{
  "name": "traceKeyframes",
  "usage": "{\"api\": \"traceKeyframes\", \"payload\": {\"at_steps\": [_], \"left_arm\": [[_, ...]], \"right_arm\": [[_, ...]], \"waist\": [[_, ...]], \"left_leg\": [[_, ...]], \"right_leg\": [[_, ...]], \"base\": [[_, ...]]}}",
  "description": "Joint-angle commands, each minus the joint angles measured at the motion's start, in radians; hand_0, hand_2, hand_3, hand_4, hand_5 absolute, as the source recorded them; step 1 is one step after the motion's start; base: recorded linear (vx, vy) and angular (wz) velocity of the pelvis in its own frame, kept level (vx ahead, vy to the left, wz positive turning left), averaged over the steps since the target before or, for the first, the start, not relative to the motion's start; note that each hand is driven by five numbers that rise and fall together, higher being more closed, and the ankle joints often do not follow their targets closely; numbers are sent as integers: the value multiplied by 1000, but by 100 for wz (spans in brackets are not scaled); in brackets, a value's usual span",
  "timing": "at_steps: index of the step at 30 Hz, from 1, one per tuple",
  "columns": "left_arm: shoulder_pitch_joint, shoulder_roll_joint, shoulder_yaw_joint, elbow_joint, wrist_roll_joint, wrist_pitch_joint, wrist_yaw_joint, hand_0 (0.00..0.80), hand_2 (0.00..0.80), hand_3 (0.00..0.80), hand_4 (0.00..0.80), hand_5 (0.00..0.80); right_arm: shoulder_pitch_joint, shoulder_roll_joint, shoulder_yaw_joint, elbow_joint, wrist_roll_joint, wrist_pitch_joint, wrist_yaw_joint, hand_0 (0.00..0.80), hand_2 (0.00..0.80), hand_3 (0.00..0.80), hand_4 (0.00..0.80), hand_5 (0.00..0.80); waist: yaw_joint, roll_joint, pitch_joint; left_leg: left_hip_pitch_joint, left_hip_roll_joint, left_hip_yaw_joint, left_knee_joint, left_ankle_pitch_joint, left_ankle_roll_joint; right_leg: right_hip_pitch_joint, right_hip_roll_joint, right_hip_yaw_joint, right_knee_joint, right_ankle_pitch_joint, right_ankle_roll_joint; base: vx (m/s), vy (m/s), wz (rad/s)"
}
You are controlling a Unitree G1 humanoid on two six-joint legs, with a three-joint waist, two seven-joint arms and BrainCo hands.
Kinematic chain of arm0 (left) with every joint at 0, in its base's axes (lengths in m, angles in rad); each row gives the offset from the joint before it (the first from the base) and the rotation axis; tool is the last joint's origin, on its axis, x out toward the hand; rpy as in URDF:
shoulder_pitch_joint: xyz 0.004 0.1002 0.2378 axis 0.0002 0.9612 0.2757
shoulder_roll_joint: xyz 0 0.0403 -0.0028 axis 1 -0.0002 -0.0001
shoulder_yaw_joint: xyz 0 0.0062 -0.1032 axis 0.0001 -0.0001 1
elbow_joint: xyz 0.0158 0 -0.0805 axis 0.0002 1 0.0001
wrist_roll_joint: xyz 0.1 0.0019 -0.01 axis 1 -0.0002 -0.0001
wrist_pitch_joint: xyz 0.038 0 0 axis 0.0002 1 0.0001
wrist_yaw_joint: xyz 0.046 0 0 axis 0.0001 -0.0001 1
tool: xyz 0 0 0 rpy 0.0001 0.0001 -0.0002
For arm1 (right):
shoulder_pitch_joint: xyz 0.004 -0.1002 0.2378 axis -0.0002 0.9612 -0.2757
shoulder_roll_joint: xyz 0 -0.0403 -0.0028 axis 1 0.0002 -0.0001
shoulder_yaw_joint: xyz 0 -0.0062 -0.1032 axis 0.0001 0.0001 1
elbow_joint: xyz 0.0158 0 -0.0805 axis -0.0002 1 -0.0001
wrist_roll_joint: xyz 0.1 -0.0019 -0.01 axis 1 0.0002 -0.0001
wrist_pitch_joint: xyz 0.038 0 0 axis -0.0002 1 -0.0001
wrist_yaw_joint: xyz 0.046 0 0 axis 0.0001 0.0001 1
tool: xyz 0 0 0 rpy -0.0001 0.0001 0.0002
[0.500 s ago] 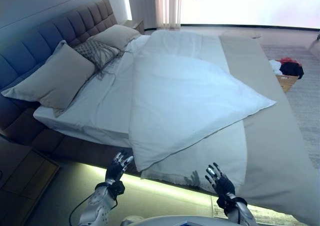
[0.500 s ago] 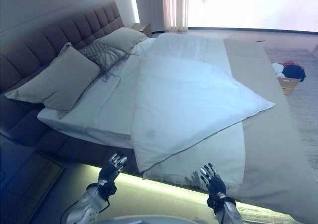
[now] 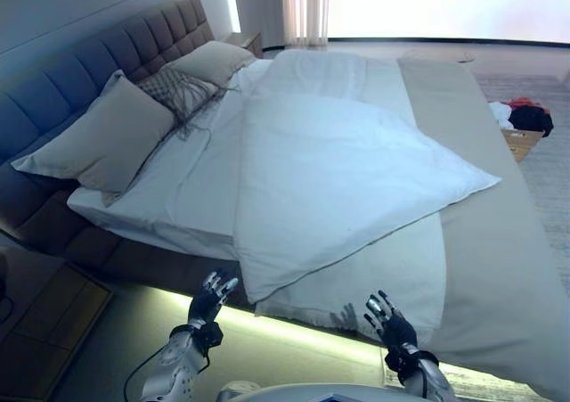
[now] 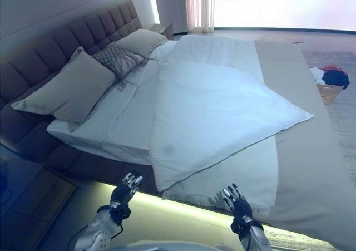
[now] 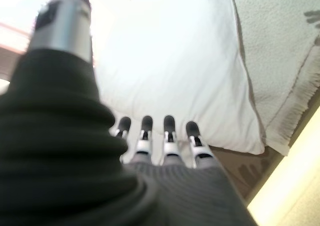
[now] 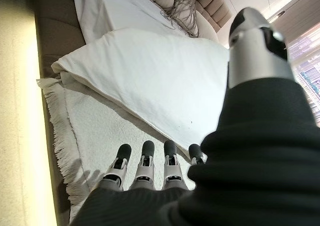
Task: Make the bed neatly
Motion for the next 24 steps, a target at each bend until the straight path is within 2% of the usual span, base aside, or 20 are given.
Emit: {"api": "traceKeyframes", "payload": {"at_steps": [1,3,5,7,10,12,13,15,19,22,24], "left_arm": [[-31,38,48,-80,-9,-43,-45,0,0,0,0,0],[-35,40,41,-87,-15,-36,-51,0,0,0,0,0],[-47,42,24,-80,-17,-46,-66,0,0,0,0,0],[-50,37,16,-63,-4,-57,-80,0,0,0,0,0],[-23,9,28,-55,-14,-82,-82,0,0,0,0,0],[-1,9,36,-82,-16,-70,-91,0,0,0,0,0],[1,13,28,-87,-8,-66,-83,0,0,0,0,0],[-11,22,17,-84,4,-56,-61,0,0,0,0,0],[-31,38,11,-53,10,-47,-55,0,0,0,0,0],[-51,47,5,-23,14,-52,-74,0,0,0,0,0],[-60,53,5,-28,0,-45,-79,0,0,0,0,0]], "right_arm": [[-25,33,-14,-80,10,4,23,0,0,0,0,0],[-23,21,-16,-85,32,7,47,0,0,0,0,0],[-41,7,-10,-79,42,-6,54,0,0,0,0,0],[-73,-2,10,-60,49,-12,35,0,0,0,0,0],[-90,18,14,-37,58,34,35,0,0,0,0,0],[-77,30,15,-35,29,22,52,0,0,0,0,0],[-75,39,15,-34,33,14,48,0,0,0,0,0],[-86,60,18,-35,53,4,18,0,0,0,0,0],[-87,81,29,-61,26,-43,-2,0,0,0,0,0],[-66,67,21,-74,56,-69,-31,0,0,0,0,0],[-43,52,1,-74,67,-67,-25,0,0,0,0,0]], "waist": [[-10,-76,36],[-4,-81,42],[11,-82,54],[32,-78,66],[43,-70,65],[36,-63,58],[36,-60,57],[34,-58,60],[31,-42,73],[16,-18,77],[-3,-7,81]], "left_leg": [[-34,17,12,134,-66,-1],[-59,9,-5,158,-70,-2],[-89,-7,-45,176,-76,0],[-98,-39,-104,194,-100,8],[-100,-71,-112,217,-120,27],[-87,-75,-73,200,-120,44],[-83,-79,-75,190,-117,51],[-78,-88,-86,179,-115,63],[-88,-135,-130,157,-114,114],[-93,-177,-155,151,-120,155],[-92,-195,-158,158,-130,171]], "right_leg": [[96,-16,-100,-368,378,43],[91,-14,-97,-372,383,41],[74,-12,-90,-367,385,40],[53,-10,-70,-362,390,42],[58,-26,-37,-371,403,48],[65,-41,-27,-367,400,53],[59,-50,-24,-349,396,58],[25,-86,-16,-275,399,63],[-82,-151,50,-25,426,56],[-199,-160,136,216,468,36],[-262,-140,160,287,472,20]], "base": [[22,-14,15],[-5,-24,21],[-29,-9,19],[-11,68,7],[63,160,-12],[83,231,-21],[65,229,-1],[54,232,11],[58,287,21],[89,315,44],[133,208,24]]}}
